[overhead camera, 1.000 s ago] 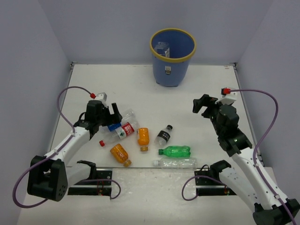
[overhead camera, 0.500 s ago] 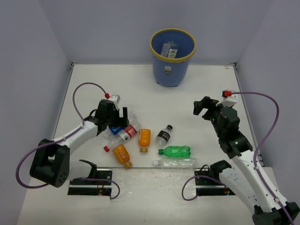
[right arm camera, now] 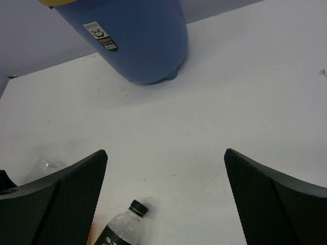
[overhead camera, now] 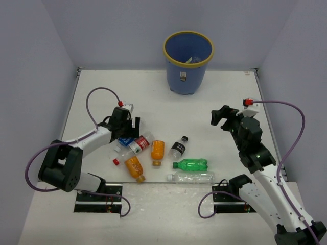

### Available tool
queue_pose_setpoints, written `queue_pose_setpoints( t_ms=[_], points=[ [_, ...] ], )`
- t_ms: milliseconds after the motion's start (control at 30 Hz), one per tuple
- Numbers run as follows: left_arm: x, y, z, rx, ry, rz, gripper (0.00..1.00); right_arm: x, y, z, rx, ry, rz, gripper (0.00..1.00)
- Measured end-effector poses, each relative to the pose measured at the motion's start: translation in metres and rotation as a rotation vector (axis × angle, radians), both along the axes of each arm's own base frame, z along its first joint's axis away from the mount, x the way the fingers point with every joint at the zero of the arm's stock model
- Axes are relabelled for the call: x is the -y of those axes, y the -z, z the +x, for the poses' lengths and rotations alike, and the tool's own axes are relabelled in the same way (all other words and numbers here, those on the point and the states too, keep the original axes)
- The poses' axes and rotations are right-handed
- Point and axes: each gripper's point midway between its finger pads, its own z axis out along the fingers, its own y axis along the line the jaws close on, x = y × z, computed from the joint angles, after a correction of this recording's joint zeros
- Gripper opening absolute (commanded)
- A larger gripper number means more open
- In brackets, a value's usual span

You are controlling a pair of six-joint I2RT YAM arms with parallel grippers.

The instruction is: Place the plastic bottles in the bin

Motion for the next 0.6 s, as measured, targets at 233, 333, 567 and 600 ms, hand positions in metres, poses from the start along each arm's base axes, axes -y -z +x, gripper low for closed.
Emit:
queue_pose_setpoints(
  t_ms=[233, 333, 567, 600],
  points=[
    [0.008, -0.009, 0.014, 0.023, 0.031, 0.001, 0.42, -0.003, 0.000, -0.001, -0.001, -0.018, 0.004, 0.99],
    [0.012, -0.020, 0.023, 0.051, 0.040, -0.013, 0.42, -0.006, 0.000, -0.001, -0.003, -0.035, 0.007, 0.99],
    [0.031, -0.088, 0.067, 0.206, 0.079, -0.054, 0.39, -0.009, 0.000, -0.002, -0.002, -0.056, 0.013, 0.99],
    [0.037, -0.105, 0.076, 0.248, 0.099, -0.072, 0.40, -0.009, -0.001, -0.003, 0.000, -0.060, 0.014, 0.99]
  ],
)
